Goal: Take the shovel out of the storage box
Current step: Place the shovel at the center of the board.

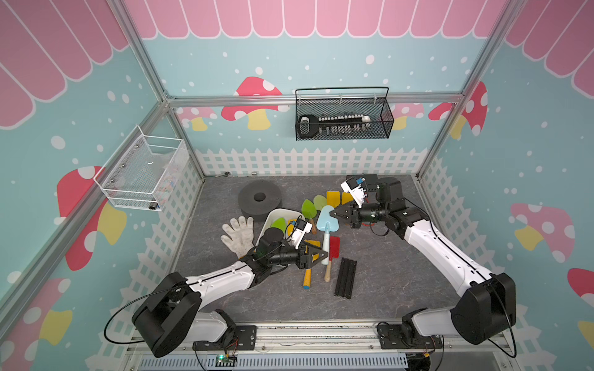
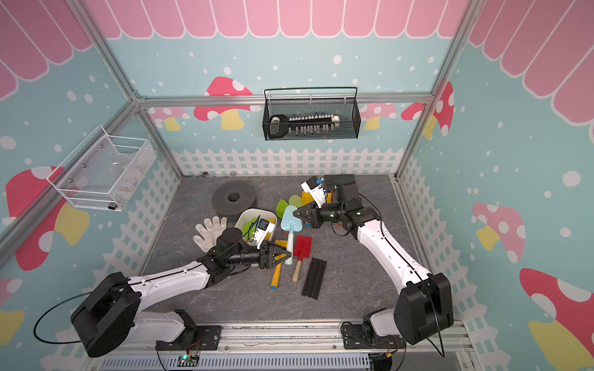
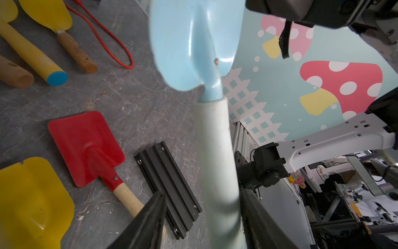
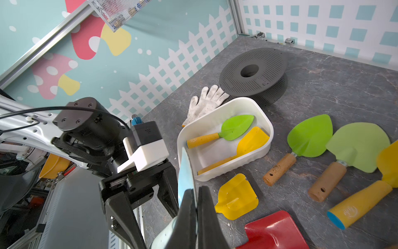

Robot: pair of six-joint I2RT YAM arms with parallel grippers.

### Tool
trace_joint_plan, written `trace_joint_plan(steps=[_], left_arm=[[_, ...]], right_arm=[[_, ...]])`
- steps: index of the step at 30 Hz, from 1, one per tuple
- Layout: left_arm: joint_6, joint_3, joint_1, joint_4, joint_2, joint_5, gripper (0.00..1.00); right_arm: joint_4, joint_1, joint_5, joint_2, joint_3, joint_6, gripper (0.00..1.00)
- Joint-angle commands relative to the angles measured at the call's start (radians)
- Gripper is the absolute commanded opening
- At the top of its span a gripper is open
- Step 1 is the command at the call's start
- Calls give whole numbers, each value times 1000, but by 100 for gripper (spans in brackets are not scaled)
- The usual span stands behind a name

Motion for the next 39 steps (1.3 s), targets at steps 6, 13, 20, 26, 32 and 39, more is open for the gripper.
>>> trace_joint_plan(steps=[6,13,20,26,32,39], left_arm=[[-34,25,2,80,37,107,51],[-50,31,-1,106,62,125,15],[-15,25,-1,53,18,63,0],[25,0,-1,-11,-57,-74,0],[63,-13,-1,-85,-110,-203,0],[87,-12,-2,-120,-121,-249,0]], right_arm=[[57,-13,-50,11,44,-17,0],[66,-14,-49,6,53,-20,0],[61,-14,29,-24,13,-26,50],[33,-14,187,-88,-71,34,59],[-17,0,375,-184,-153,165,60],[-157,135,641,-289,-153,300,60]])
